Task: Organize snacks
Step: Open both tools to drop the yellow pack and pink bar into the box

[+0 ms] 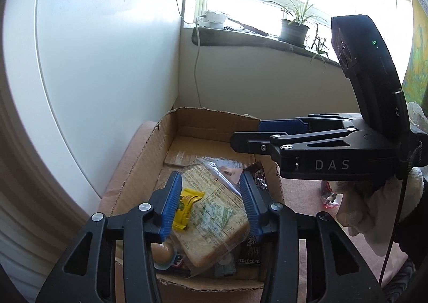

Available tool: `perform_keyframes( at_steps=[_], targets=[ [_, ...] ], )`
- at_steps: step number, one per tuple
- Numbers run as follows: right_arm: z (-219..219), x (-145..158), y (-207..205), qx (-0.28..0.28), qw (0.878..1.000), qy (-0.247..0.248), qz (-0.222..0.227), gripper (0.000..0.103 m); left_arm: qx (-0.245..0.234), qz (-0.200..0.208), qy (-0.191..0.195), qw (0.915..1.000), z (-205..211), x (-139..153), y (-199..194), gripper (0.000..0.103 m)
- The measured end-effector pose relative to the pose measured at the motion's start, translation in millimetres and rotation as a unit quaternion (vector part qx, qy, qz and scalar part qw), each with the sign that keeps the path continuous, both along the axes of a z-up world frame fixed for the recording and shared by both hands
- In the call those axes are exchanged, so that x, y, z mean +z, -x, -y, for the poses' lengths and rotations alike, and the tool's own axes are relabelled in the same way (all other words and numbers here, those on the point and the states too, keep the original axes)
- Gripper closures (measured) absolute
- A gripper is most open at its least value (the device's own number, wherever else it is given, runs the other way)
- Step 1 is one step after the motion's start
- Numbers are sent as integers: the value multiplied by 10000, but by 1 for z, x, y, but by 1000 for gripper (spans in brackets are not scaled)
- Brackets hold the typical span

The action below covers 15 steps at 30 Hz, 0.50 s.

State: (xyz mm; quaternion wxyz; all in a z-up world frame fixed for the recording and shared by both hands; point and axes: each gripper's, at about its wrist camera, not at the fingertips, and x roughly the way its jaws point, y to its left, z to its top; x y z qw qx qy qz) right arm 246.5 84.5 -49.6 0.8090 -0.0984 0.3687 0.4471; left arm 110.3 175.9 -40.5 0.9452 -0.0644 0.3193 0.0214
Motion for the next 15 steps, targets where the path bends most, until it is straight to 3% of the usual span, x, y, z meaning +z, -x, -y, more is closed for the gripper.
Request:
perform_keyframes(
  at_steps=[6,8,10,14,15],
  targets=[
    [14,6,-1,-120,9999,-80,-1,38,3,11,-40,10000,2,2,3,59],
    [19,6,-1,-175,9998,-59,29,29,9,0,-41,10000,3,2,3,59],
    [24,9,-1,-256,9996,-78,64,25,19,1,-48,10000,4,2,3,48],
    [35,12,-2,-387,9992,-113,73,16,4,-2,-125,9999,9,4,3,45],
    [38,13,-3,-418,9990,-117,84,16,5,0,-155,9999,11,5,4,38]
  ],
)
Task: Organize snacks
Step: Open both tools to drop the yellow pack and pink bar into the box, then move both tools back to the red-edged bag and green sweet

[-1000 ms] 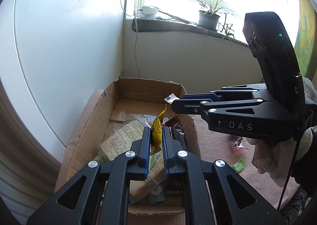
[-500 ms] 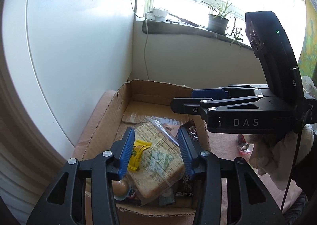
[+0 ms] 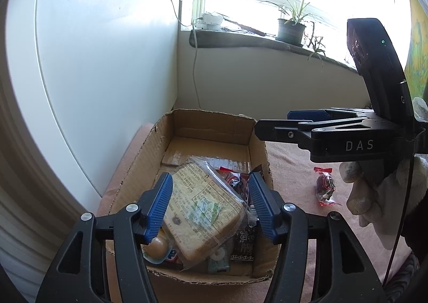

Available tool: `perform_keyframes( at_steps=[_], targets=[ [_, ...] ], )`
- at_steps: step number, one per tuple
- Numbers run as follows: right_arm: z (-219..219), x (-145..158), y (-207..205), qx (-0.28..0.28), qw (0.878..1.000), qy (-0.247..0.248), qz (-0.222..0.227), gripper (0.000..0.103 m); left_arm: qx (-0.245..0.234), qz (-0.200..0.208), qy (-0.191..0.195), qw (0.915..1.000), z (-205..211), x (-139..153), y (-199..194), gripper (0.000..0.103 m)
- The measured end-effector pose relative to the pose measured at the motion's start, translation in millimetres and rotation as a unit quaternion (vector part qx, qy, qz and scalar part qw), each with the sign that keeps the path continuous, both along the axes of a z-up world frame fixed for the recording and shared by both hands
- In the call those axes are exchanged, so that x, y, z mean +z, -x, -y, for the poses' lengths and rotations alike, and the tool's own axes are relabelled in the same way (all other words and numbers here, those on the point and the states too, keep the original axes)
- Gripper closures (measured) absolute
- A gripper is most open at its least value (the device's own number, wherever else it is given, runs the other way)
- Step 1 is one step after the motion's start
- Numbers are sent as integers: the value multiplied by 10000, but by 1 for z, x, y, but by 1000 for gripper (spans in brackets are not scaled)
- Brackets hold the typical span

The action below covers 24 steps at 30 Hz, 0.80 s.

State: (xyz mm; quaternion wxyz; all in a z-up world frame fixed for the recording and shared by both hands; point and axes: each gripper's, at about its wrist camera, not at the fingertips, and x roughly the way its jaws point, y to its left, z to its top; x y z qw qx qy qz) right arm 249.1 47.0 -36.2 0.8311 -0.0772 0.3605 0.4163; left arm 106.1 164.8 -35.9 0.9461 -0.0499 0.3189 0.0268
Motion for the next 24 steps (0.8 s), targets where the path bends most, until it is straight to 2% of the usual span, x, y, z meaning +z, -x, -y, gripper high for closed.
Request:
perform_keyframes(
  at_steps=[1,5,7,17,24],
  targets=[
    [2,1,0,-34,10000,5,10,16,8,9,-35,10000,2,1,1,33],
    [11,3,-1,-152,9999,34,25,16,30,-20,-121,9999,7,2,1,30],
    [15,3,0,-184,9998,53,22,16,58,-30,-169,9998,9,3,1,23],
    [48,6,6,-333,9993,142,59,16,-112,-12,-187,9998,34,7,10,23],
    [95,-10,-1,-679,9967,427,-125,16,-814,-68,-2,9967,78,-1,14,23]
  ],
)
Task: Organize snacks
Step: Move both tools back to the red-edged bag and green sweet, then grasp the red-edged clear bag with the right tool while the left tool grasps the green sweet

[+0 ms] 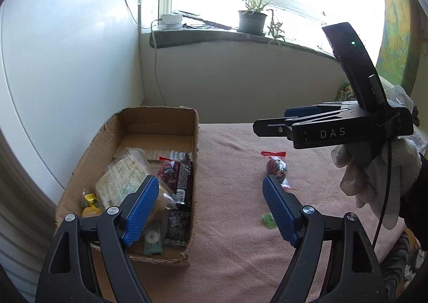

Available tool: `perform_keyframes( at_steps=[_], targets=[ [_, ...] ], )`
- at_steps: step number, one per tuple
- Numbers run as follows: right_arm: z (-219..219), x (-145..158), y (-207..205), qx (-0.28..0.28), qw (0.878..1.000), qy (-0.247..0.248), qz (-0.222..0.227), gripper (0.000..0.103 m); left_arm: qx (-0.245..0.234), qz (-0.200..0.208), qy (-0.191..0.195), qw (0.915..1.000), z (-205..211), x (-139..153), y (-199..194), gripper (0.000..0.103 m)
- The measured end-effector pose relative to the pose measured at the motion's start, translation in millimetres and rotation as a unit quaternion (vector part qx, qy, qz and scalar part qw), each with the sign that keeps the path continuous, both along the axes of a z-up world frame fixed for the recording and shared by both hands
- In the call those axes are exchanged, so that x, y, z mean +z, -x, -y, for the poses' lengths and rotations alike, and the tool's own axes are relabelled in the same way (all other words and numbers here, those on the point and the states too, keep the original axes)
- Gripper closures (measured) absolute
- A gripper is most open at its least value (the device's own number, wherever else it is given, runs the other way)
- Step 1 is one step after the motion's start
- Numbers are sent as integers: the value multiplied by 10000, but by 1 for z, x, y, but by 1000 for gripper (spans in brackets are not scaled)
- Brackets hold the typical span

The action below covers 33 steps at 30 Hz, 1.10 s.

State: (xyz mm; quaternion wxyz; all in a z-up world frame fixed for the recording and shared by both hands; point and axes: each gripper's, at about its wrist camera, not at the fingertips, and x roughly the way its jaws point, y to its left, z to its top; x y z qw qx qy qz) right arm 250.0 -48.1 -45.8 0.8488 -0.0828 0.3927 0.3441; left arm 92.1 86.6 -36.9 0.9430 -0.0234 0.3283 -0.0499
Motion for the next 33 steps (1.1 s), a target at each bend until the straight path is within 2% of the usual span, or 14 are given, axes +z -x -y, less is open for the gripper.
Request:
perform_keyframes(
  at_steps=[3,6,9,14,17,25,29,33],
  targets=[
    [20,-15,-7,-167,9995,94,-258,16,-421,-191,123,9989,21,-10,-5,24],
    [35,-33,-17,-402,9962,159,-752,16,-801,-408,104,9959,40,-22,-11,42],
    [46,-46,-21,-511,9930,107,-1059,16,-1156,-629,58,9913,55,-34,-18,48],
    [54,-63,-27,-620,9855,-67,-1581,17,-1454,-947,-48,9848,70,-51,-33,61],
    [52,-68,-26,-565,9843,-54,-1670,23,-1562,-1081,-58,9818,72,-56,-41,61],
    [38,-79,-31,-550,9828,17,-1764,23,-1780,-1246,-309,9756,85,-68,-55,62],
    [33,-84,-34,-571,9823,90,-1780,31,-1872,-1367,-346,9721,90,-73,-65,62],
    [27,-89,-37,-586,9821,193,-1778,33,-1909,-1376,-408,9711,95,-74,-64,71]
  ],
)
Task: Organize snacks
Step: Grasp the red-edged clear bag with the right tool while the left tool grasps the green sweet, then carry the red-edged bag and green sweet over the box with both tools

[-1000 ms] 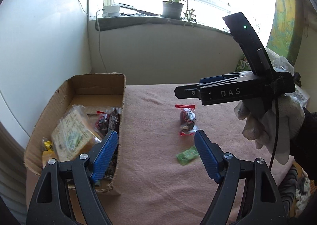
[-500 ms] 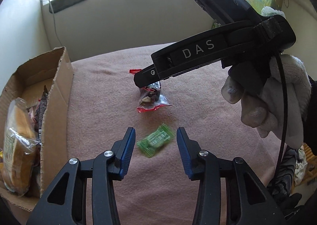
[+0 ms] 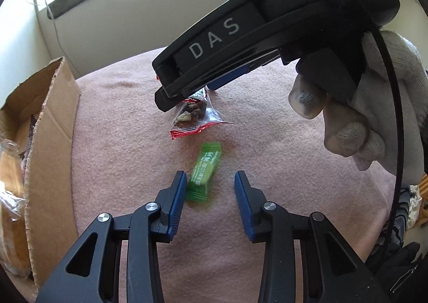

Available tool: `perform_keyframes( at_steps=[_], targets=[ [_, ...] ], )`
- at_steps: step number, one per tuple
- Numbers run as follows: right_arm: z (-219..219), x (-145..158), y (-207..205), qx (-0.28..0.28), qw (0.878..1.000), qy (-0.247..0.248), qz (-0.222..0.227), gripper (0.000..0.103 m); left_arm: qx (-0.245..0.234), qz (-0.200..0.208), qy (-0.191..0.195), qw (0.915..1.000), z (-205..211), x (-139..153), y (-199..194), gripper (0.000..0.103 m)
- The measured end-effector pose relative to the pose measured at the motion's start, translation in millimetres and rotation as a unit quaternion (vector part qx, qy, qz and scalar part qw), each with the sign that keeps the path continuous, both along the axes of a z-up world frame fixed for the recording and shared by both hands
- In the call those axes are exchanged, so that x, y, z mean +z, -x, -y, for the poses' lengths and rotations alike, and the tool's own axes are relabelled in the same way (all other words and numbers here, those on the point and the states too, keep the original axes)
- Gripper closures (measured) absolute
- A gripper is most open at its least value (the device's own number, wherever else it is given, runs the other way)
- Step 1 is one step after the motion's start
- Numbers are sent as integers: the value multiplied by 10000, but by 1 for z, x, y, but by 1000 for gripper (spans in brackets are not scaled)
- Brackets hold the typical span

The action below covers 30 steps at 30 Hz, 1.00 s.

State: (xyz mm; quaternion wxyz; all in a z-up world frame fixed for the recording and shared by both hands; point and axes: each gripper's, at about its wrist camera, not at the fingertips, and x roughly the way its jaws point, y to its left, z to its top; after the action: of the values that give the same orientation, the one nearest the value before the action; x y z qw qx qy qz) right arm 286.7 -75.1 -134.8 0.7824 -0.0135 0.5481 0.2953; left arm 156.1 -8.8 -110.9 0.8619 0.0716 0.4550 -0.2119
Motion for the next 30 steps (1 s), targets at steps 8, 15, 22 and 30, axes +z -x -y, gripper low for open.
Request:
perform_keyframes(
  at_steps=[8,15,22,30],
  targets=[
    [-11,-4,2,122,9991,364,164,51,106,12,39,9999,2,3,-7,80],
    [-13,-2,3,198,9986,402,270,60,70,79,-62,9999,9,2,-12,82],
    [0,1,5,62,9990,276,345,61,223,188,13,9996,7,2,4,83],
    [12,28,17,26,9979,114,639,61,494,490,289,9972,-17,32,19,83]
  ],
)
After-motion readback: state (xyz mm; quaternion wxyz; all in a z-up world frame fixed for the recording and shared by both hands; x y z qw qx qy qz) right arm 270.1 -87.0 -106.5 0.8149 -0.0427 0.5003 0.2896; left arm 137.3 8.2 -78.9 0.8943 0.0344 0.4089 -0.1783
